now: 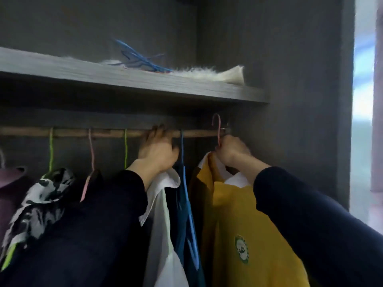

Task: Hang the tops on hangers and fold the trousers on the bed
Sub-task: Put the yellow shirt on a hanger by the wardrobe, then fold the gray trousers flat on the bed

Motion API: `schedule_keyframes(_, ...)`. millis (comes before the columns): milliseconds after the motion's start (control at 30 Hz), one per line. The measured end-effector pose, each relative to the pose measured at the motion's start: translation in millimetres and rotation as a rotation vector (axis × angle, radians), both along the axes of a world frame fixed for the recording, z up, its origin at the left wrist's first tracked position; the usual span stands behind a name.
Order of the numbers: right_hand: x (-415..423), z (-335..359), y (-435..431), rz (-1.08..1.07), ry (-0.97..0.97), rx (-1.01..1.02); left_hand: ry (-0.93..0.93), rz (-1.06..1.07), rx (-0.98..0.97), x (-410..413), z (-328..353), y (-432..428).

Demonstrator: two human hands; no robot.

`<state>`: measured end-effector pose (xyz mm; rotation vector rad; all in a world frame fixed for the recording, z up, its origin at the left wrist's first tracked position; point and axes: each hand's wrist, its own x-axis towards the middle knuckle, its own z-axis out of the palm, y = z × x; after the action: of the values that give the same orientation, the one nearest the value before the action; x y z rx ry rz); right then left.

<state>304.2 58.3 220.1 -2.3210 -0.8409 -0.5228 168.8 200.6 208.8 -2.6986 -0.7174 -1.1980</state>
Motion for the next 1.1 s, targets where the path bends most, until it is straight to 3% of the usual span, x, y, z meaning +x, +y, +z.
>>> schedule_keyframes(233, 30, -22, 30, 0.054, 0.014, -0.063, -0.058, 0.06, 0.153, 14, -8, 21)
schedule_keyframes(533, 19, -41, 27, 0.079, -0.015, -0.093, -0.017, 0.021, 0.113, 11, -2, 24)
schedule_keyframes(667, -6, -41, 7, 0.041, -0.111, -0.099, 0.01, -0.015, 0.023, 1, -2, 10)
schedule_keyframes(833, -51, -51, -37, 0.07, -0.286, -0.071, -0.061, -0.129, 0.059, -17, -31, -38)
schedule_keyframes(967, -94, -77, -94, 0.071, -0.569, -0.001, -0.217, -0.341, 0.008, -24, -51, -85)
schedule_keyframes(1100, -129, -99, -166, -0.015, -0.652, 0.037, -0.344, -0.509, -0.085, -30, -76, -145)
